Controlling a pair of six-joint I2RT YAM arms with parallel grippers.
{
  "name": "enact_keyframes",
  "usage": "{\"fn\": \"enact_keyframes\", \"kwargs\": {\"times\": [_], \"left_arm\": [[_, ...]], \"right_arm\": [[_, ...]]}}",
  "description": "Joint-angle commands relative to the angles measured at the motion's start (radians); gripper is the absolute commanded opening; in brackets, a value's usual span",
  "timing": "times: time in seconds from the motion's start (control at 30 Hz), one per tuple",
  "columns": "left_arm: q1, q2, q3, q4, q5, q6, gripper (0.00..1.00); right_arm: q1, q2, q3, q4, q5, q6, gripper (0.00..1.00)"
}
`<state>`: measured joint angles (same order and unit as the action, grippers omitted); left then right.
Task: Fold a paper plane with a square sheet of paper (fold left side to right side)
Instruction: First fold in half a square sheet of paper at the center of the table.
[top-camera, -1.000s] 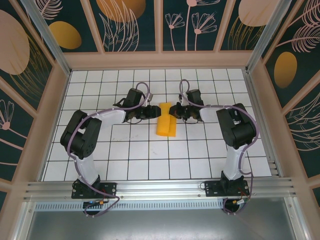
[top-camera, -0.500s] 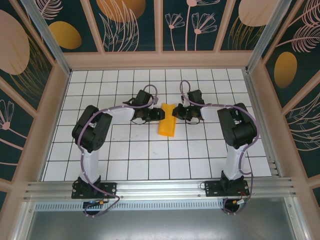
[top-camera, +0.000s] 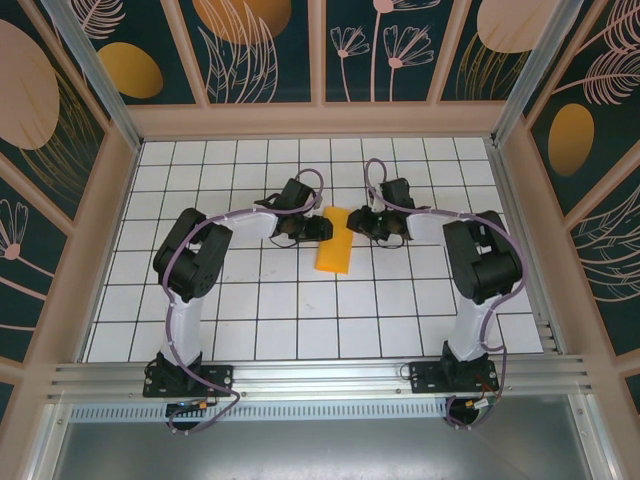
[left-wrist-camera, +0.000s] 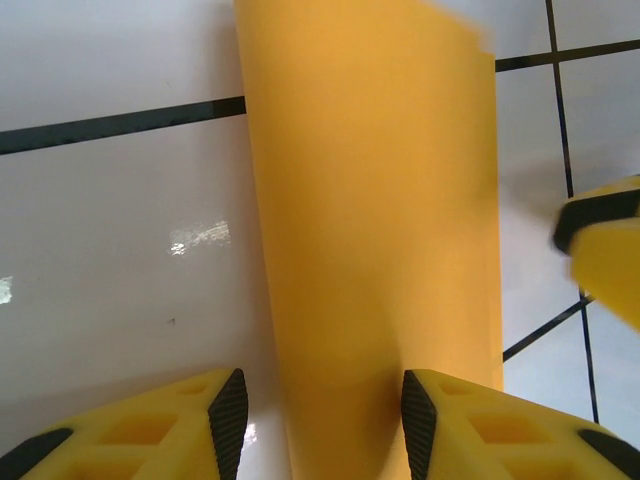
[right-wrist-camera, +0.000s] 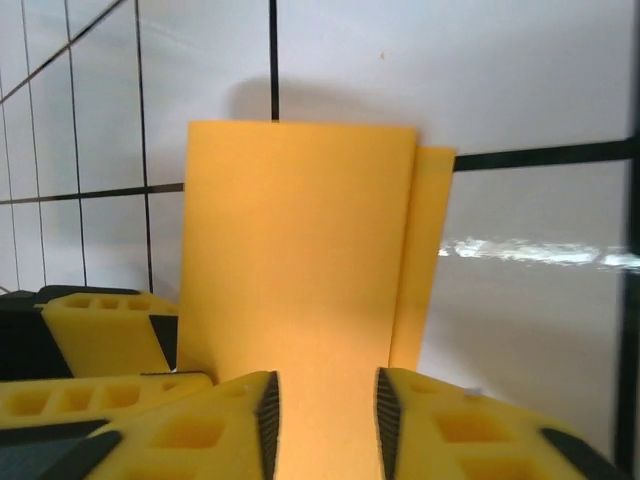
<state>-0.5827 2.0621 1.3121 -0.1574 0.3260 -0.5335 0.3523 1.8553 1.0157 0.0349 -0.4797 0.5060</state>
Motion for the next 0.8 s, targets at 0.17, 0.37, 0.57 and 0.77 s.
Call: {"fn": "enact_keyframes", "kwargs": {"times": [0.17,0.37,0.57,0.77], "left_arm": [[-0.023,0.051,0.042,-0.077,-0.041,0.048,0.48],[-0.035,0.068,0.071,-0.118,-0.057,0.08,0.48],[-0.037,0.079,0.087,-0.136,-0.068,0.092,0.49],[-0.039,0.091,0.099,-0.138,-0.06,0.095,0.49]], "right_arm": [[-0.077,-0.152,-0.067,-0.09,0.118,-0.069,0.46],[-0.105,-0.174,-0.11,-0.08,0.114,-0.072,0.46],[-0.105,-0.17,-0.118,-0.069,0.093,-0.067,0.47],[-0.101,-0.169,-0.125,-0.056,0.069,-0.061,0.47]]}}
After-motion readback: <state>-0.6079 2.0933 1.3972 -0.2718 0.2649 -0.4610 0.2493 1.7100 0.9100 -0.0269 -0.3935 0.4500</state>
